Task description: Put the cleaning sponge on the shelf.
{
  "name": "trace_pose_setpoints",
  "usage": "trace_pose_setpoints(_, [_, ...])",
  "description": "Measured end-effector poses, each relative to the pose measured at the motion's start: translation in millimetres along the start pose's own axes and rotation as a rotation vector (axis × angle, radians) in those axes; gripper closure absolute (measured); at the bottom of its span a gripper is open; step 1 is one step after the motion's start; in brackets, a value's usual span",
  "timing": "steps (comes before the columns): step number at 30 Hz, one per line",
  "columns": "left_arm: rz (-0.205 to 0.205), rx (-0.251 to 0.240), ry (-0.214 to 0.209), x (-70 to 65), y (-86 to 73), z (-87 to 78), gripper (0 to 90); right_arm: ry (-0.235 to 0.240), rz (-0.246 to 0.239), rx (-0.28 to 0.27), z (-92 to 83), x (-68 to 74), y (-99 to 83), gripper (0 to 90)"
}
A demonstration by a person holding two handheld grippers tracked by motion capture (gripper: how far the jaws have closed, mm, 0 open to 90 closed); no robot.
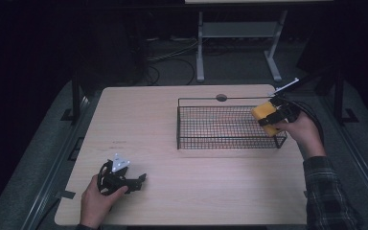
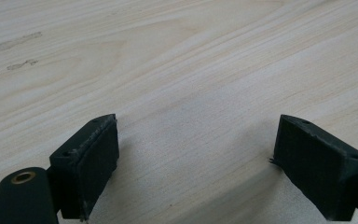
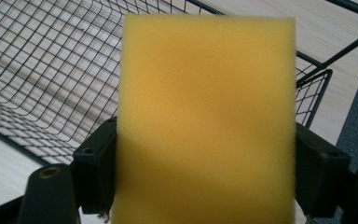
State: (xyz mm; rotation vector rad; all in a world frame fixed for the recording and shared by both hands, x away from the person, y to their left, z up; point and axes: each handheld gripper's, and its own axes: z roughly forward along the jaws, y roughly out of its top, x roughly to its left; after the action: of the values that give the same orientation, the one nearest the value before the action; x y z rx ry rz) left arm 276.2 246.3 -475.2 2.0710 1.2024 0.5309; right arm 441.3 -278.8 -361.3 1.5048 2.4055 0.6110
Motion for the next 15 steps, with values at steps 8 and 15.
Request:
trace_pose_setpoints(8, [0.0,0.0,0.0,0.0,0.0,0.0,13.2,0.002,0.028,0.003,13.0,-3.6,6.5,22.1])
trace_pose_setpoints(15, [0.0,0.0,0.0,0.0,0.0,0.0,13.2,0.002,0.038,0.015,26.3,-5.6,10.0,22.1])
